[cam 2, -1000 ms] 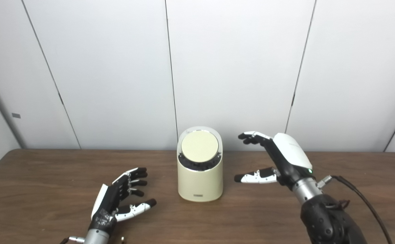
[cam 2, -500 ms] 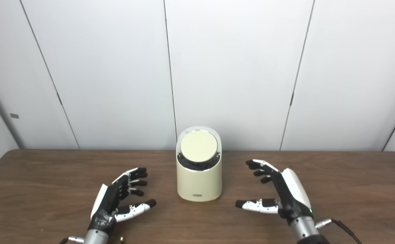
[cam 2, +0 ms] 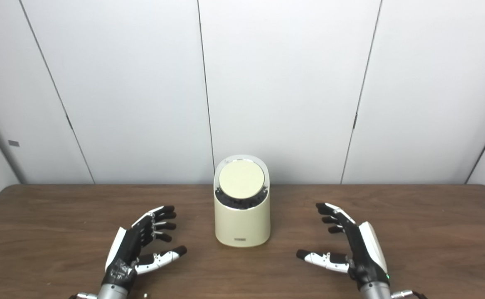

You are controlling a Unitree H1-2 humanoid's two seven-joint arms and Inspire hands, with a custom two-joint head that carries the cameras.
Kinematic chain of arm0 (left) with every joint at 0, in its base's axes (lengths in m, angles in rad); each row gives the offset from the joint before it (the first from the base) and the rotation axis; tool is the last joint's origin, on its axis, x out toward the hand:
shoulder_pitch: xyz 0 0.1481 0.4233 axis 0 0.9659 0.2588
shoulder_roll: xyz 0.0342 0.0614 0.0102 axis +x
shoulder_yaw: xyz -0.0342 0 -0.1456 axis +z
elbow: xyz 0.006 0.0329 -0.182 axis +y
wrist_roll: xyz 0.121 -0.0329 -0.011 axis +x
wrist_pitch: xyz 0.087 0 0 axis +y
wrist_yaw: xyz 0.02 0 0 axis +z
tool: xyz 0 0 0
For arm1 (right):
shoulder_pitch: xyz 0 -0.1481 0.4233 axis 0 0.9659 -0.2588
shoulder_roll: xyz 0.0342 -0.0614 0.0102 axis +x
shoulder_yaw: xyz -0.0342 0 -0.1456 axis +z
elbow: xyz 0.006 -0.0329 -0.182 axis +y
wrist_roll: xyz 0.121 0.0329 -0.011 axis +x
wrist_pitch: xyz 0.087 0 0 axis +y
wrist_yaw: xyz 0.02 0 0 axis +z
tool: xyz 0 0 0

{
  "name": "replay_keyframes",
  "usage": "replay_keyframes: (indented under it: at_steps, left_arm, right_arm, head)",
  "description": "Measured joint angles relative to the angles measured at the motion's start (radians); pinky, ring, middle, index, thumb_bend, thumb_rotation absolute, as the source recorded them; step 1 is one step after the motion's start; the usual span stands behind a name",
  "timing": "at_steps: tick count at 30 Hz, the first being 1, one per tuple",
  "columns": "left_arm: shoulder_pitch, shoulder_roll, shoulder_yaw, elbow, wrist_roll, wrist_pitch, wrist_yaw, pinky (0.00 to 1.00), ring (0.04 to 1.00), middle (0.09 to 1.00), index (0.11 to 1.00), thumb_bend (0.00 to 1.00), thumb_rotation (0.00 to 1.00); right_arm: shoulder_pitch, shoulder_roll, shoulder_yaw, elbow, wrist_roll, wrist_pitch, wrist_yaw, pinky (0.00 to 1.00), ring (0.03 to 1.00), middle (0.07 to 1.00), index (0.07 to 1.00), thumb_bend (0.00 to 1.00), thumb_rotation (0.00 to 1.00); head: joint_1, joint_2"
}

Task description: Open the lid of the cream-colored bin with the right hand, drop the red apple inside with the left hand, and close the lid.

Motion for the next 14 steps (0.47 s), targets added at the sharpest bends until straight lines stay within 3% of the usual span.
replay_keyframes:
  at_steps: [14]
  left_arm:
    - [0.006,0.008,0.0,-0.01,-0.003,0.003,-0.014,0.6,0.716,0.788,0.814,0.71,0.0]
  right_arm:
    - [0.009,0.005,0.002,-0.009,0.0,-0.007,-0.001,0.64,0.737,0.788,0.783,0.72,0.24]
  head:
    - [-0.003,-0.002]
